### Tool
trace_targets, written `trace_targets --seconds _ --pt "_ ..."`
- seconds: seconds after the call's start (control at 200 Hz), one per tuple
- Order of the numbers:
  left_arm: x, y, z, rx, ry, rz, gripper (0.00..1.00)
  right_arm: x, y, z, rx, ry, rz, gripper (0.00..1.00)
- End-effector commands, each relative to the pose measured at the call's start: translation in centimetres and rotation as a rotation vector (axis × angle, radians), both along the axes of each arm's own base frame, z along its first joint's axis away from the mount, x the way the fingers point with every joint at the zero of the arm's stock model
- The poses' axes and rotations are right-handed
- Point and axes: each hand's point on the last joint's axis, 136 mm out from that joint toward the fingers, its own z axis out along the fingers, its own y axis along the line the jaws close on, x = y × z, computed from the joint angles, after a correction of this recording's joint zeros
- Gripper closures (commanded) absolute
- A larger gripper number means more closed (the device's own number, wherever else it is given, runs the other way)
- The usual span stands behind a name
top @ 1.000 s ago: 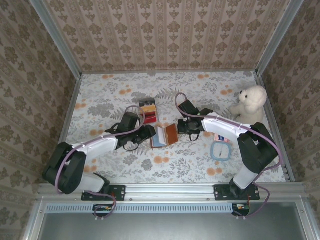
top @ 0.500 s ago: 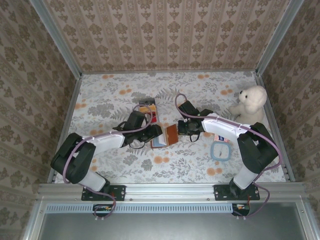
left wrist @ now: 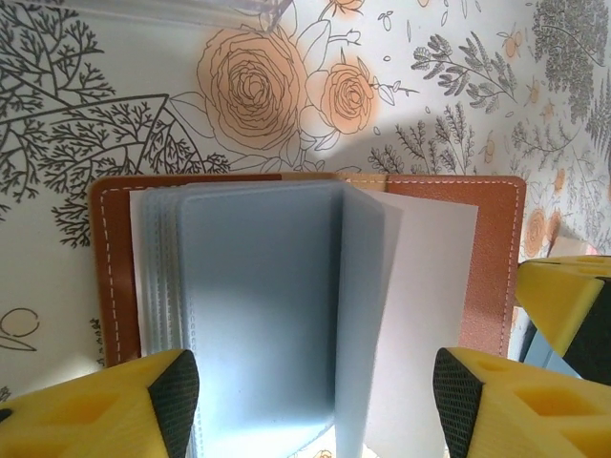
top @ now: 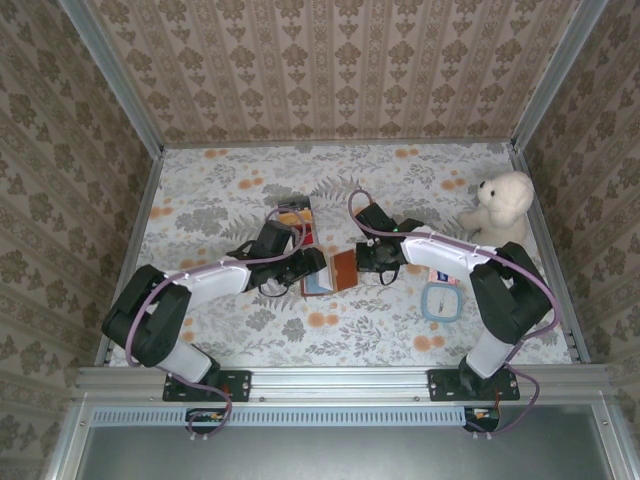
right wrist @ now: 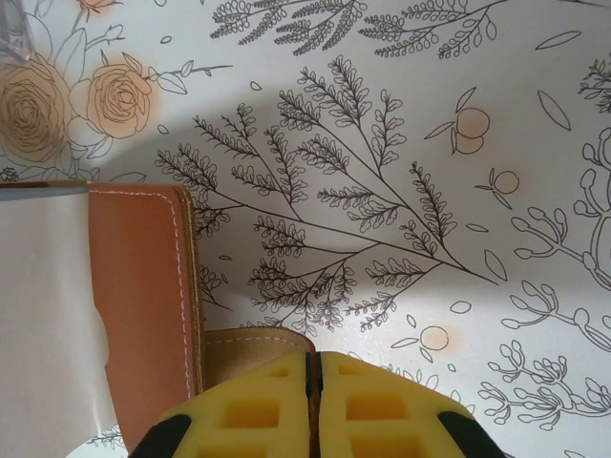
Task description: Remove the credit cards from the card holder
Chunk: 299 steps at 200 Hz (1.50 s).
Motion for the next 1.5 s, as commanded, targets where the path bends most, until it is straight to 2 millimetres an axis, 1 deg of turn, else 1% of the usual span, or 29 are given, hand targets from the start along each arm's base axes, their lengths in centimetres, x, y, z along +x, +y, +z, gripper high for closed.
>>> trace_targets --seconds 0.0,0.155,0.26,0.47,0.685,0.79,0.91,1.045,1.26,1.49 --pt "0.1 -0.4 -0.2 0.007 0.011 -0.015 0.29 -0.3 -0.2 -0.4 -0.012 0.028 0.011 0.9" --pt "0.1 -0.2 -0.5 0.026 0.014 -0.012 0.24 -0.3 -0.1 -0.5 -0.011 0.036 0.015 0.89" --pt "0.1 -0.1 -0.5 0.03 0.014 -0.011 0.22 -0.3 0.0 -0.6 -0.01 0.041 0.017 0.89" --pt "0.1 -1.0 -0.1 -0.009 0.013 -0.04 0.23 -0.3 0.1 -1.0 -0.013 0.052 0.018 0.89" --pt "-0.1 -2.0 0.3 -0.049 0.011 -0.074 0.23 -0.3 0.0 -0.9 -0.012 0.05 0.017 0.89" --pt "0.0 -2.4 0.7 -0.075 -0.002 -0.082 0.25 -0.4 0.0 -0.9 -0.01 0.051 0.016 0.89" --pt "0.0 -2.7 1.5 -0.1 -0.022 -0.087 0.31 -0.4 0.1 -0.8 -0.008 0.049 0.017 0.89" --pt "-0.1 -2.7 2.2 -0.109 -0.036 -0.091 0.34 -0.3 0.1 -0.8 -0.007 0.047 0.016 0.89" --pt "-0.4 -2.7 3.5 -0.124 -0.063 -0.107 0.43 -0.4 0.1 -0.8 -0.005 0.048 0.018 0.89" --pt "-0.6 -3.3 3.5 -0.14 -0.064 -0.126 0.54 -0.4 0.2 -0.8 0.004 0.047 0.016 0.89"
